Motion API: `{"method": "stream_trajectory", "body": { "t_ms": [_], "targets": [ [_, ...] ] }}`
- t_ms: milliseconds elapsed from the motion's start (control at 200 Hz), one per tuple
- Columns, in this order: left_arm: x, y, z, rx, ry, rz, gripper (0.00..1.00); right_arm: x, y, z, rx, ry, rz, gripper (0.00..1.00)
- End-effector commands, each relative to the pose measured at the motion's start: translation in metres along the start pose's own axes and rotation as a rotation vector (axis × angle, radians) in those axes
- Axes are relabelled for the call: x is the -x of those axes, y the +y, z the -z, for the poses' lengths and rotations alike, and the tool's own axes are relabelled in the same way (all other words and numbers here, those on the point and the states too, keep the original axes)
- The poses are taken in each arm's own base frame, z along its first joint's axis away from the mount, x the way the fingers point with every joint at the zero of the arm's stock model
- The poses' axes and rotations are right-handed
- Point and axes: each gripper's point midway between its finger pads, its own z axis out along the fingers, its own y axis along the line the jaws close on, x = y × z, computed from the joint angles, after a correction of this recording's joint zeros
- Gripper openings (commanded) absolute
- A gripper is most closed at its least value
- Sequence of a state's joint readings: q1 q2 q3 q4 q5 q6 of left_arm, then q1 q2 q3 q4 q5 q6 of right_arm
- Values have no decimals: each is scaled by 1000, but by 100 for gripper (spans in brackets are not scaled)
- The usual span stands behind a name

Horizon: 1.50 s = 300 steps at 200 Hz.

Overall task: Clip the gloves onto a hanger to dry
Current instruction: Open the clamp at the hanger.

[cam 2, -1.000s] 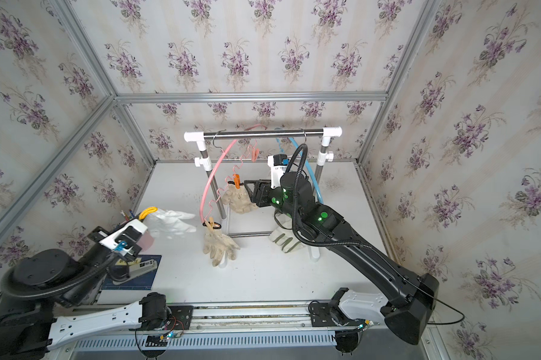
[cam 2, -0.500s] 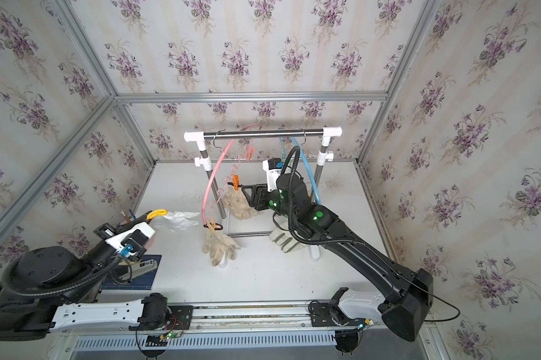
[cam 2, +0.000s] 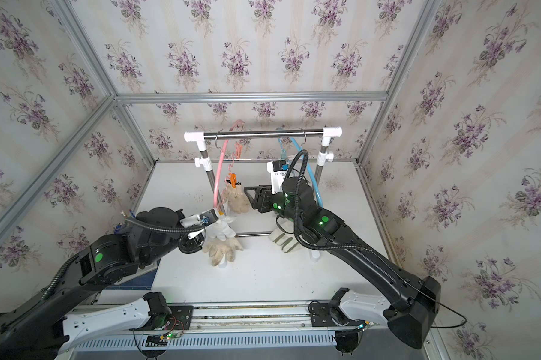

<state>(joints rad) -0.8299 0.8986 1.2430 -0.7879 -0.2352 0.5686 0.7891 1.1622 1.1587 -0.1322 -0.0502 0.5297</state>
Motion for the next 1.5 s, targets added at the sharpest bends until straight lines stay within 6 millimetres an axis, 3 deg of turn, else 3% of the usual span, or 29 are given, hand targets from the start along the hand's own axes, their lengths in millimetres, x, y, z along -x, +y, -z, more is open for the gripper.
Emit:
{"method": "stream_trajectory", "body": {
  "t_ms": [0, 125, 265, 395, 550, 809, 964, 1274, 1454, 1494],
  "targets": [
    [22, 21, 10, 0, -145, 67, 2, 9, -7, 9, -43, -48, 36, 63],
    [0, 46, 17, 81, -143, 106, 3, 13, -14, 10, -56, -51, 66, 64],
    [-39, 57, 15, 117, -82, 143, 3, 21, -22, 0, -10, -28, 98, 65],
    [-70, 70, 13, 162, -51, 184, 4, 26, -23, -19, 60, 0, 138, 66],
    [-96, 98, 8, 231, 8, 251, 4, 14, -14, -46, 168, 76, 191, 66],
    [-90, 135, -19, 237, -38, 259, 4, 7, -24, -63, 212, 86, 253, 66],
    [-84, 158, -48, 220, -79, 258, 3, 10, -45, -69, 181, 71, 234, 65],
    [-99, 196, -111, 241, -103, 304, 0, -9, -72, -93, 110, 131, 250, 60],
    [-98, 208, -137, 227, -159, 339, 0, -13, -90, -106, 39, 156, 259, 59],
    [-105, 206, -152, 202, -154, 349, 0, -12, -93, -110, 28, 157, 264, 59]
  ]
}}
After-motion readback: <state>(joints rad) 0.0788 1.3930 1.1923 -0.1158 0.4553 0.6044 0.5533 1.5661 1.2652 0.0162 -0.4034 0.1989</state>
